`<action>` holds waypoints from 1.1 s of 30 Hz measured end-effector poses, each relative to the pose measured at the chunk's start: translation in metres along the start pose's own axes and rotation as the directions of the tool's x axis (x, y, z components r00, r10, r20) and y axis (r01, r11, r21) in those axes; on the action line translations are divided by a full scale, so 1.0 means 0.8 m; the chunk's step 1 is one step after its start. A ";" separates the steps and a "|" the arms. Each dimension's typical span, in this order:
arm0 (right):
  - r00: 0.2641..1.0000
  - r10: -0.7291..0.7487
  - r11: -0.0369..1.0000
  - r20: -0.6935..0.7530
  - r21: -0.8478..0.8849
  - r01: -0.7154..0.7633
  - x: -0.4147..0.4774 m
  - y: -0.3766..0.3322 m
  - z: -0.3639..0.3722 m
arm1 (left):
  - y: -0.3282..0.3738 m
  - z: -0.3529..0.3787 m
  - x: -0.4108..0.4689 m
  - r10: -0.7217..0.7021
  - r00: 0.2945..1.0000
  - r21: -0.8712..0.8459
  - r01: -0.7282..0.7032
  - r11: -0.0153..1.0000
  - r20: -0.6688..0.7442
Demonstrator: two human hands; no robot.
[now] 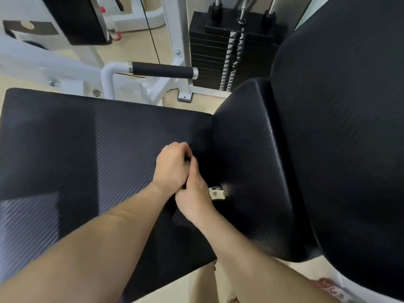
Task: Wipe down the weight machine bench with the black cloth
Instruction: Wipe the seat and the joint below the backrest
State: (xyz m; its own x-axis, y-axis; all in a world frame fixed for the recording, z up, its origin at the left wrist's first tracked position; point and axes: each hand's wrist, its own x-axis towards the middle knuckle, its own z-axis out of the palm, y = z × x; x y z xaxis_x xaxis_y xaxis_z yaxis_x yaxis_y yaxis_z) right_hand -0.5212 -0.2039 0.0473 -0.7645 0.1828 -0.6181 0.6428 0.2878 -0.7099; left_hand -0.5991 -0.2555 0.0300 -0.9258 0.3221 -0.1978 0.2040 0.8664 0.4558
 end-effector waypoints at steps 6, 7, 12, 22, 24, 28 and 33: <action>0.992 0.051 0.996 -0.115 0.084 -0.042 0.050 -0.046 -0.008 | 0.011 -0.010 0.081 0.146 0.979 -0.047 -0.141 0.989 0.141; 0.992 0.009 0.999 -0.123 0.039 -0.004 0.058 -0.052 -0.015 | 0.013 -0.011 0.093 0.118 0.989 -0.101 -0.109 0.989 0.088; 0.963 -0.160 0.980 -0.219 -0.149 0.129 0.132 -0.089 -0.067 | 0.031 -0.015 0.188 -0.054 0.997 -0.400 0.029 0.916 -0.053; 0.952 0.097 0.948 -0.290 -0.264 -0.177 0.075 -0.041 -0.044 | 0.040 0.011 0.114 0.056 0.980 -0.235 -0.009 0.972 0.193; 0.950 0.116 0.955 -0.289 -0.231 -0.187 0.063 -0.045 -0.054 | 0.036 0.011 0.105 0.028 0.977 -0.244 0.024 0.970 0.210; 0.946 0.116 0.976 -0.303 -0.141 -0.165 0.034 -0.042 -0.056 | 0.037 0.016 0.087 -0.016 0.982 -0.303 0.074 0.950 0.187; 0.955 0.091 0.992 -0.284 -0.059 -0.112 -0.013 -0.031 -0.057 | 0.050 0.033 0.041 -0.364 0.892 -0.747 0.431 0.507 0.267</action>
State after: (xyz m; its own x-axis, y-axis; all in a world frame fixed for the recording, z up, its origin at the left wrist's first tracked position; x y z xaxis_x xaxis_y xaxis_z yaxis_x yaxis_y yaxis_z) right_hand -0.5310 -0.1702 0.0867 -0.6851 0.4674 -0.5588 0.7204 0.3205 -0.6151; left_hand -0.6128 -0.2004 0.0189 -0.8152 0.0736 -0.5745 -0.5330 0.2927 0.7938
